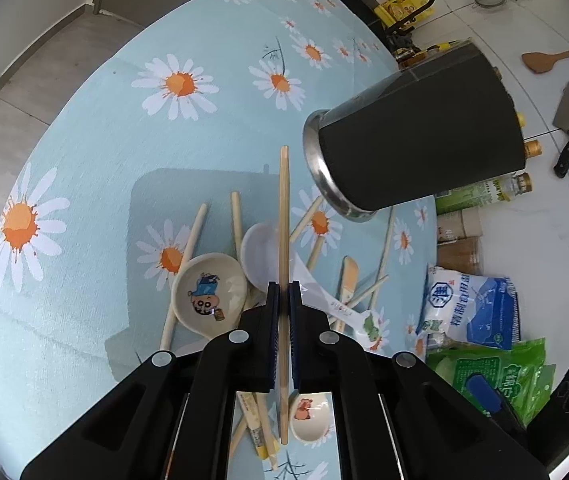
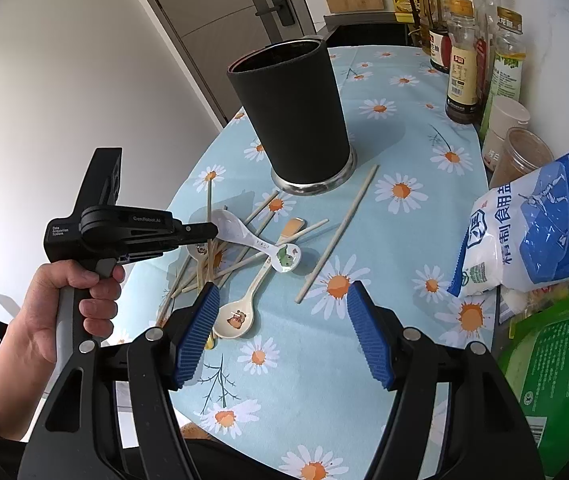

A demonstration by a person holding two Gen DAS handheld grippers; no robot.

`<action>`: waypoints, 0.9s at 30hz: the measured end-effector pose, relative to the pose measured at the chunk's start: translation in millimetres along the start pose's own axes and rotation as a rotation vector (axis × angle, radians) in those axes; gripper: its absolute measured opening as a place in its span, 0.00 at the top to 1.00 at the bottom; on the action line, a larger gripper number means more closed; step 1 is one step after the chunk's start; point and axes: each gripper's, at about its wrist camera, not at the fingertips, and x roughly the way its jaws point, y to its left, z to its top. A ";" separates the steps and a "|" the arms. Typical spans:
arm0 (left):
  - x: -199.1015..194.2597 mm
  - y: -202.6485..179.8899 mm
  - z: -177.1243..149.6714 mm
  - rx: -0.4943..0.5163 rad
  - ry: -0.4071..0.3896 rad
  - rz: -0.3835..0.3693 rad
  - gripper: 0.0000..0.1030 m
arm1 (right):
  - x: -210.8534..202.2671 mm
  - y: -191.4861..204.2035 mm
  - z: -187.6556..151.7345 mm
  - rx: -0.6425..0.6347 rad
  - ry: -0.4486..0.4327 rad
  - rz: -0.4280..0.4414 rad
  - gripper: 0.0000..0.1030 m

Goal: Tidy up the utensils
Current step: 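Lift the chopstick with the left tool while the right tool grasps the white ceramic spoon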

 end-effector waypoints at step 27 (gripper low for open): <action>-79.6 28.7 -19.8 0.028 -0.092 -0.152 0.96 | 117.5 66.7 69.3 -0.529 0.316 0.061 0.59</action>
